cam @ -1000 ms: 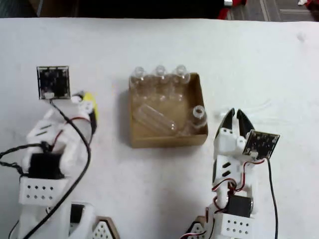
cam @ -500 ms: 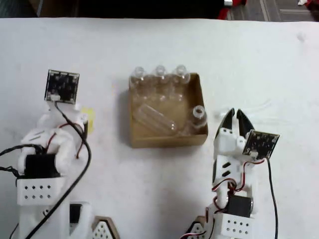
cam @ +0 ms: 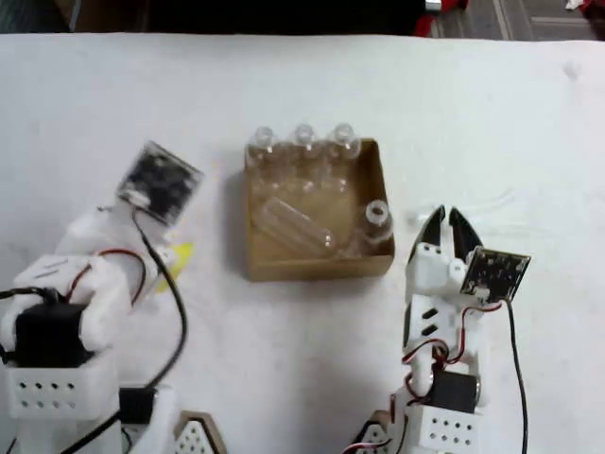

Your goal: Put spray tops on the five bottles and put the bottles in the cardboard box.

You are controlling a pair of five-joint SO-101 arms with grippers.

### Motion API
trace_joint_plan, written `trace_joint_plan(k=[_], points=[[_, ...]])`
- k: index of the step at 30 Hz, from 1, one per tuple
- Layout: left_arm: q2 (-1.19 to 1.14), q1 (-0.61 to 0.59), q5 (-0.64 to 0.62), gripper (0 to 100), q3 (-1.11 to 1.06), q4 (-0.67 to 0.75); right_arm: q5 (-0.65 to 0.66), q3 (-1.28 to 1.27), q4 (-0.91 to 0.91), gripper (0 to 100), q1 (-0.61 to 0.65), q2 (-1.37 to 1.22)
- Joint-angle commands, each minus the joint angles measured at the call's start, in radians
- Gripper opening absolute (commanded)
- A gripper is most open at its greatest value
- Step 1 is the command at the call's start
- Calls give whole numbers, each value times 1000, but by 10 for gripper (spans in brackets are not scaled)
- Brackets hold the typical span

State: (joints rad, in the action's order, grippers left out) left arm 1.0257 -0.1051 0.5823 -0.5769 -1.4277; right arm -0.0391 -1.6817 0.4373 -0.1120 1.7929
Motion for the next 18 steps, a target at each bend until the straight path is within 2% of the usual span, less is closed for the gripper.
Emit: trace_joint_plan(k=[1,3,6,8,11,14,18], points=[[18,8,137,256,51,-12,12,-9,-10,39,5,4],[18,10,261,257,44,-29,12,-9,-10,39,7,4],[18,36,525,256,44,-51,12,-9,-10,39,7,4],[16,104,608,256,52,-46,12,-9,-10,39,7,4],[-41,222,620,256,54,-12,12,-9,-10,39,8,4],[-245,242,595,256,107,46,12,-9,-10,39,8,4],[-558,295,539,259,301,-15,12,-9,-10,39,8,4]])
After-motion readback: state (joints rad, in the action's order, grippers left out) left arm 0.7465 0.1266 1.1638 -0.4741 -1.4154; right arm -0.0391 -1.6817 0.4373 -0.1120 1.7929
